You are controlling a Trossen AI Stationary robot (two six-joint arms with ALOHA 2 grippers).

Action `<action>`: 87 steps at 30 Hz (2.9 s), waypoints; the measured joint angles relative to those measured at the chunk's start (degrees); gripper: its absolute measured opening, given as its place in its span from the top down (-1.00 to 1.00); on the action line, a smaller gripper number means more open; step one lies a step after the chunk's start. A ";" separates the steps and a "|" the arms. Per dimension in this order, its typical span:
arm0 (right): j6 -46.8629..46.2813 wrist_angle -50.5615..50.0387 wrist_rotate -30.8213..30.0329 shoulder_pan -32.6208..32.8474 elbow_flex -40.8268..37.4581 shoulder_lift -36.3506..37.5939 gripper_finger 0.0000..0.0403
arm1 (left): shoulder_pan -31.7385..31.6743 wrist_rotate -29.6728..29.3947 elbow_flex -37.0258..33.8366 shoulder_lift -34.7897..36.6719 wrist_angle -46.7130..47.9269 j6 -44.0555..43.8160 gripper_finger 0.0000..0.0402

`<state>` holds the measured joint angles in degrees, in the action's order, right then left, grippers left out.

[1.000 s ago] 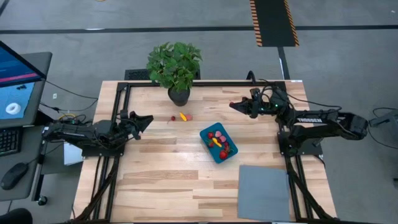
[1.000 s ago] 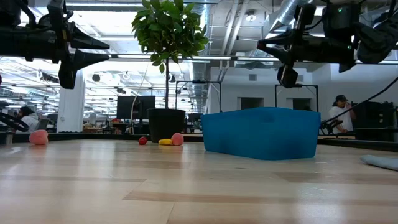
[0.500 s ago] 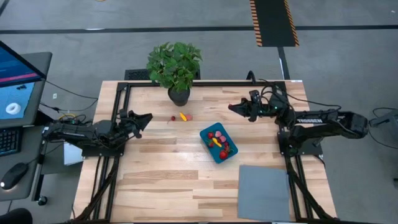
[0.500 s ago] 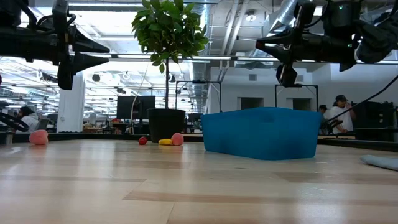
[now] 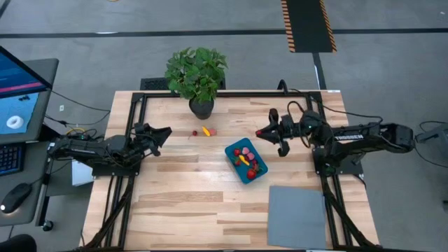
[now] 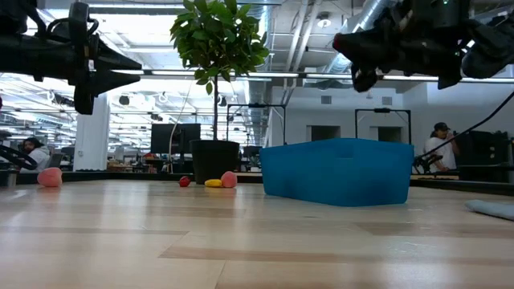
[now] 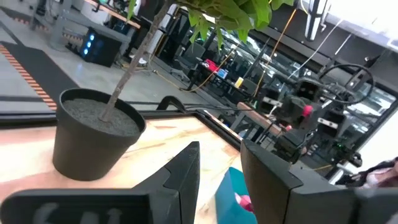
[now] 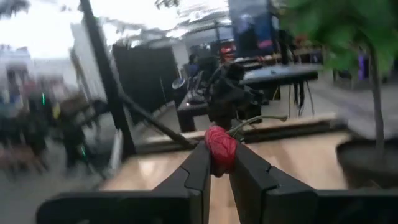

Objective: Pick and placing Produce into tupperware
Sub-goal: Put the bottom cherry into the blue bin, then put the cherry into the blue bin

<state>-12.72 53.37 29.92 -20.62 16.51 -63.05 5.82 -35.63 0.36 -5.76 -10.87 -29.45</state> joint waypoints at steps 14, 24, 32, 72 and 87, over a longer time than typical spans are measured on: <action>35.51 -3.68 -13.97 8.43 0.00 -0.04 0.65 | 0.02 1.29 0.00 0.02 4.03 -0.14 0.47; 60.18 -6.72 -36.44 17.73 0.01 -0.04 0.65 | 0.02 1.81 0.01 0.02 4.25 -1.01 0.47; 64.27 -10.96 -48.01 23.67 2.83 -0.04 0.60 | 0.02 0.82 0.00 0.02 4.13 -1.14 0.47; -4.30 -32.63 -35.88 27.58 9.79 -0.04 0.31 | 0.02 3.87 0.00 0.02 4.13 -1.18 0.47; 0.42 -16.44 -12.65 11.93 10.21 -0.04 0.34 | 0.00 14.79 0.00 0.02 -9.11 15.24 0.47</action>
<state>-12.30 36.93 17.27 -8.69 26.72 -63.09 5.83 -20.84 0.36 -5.74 -19.97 -14.21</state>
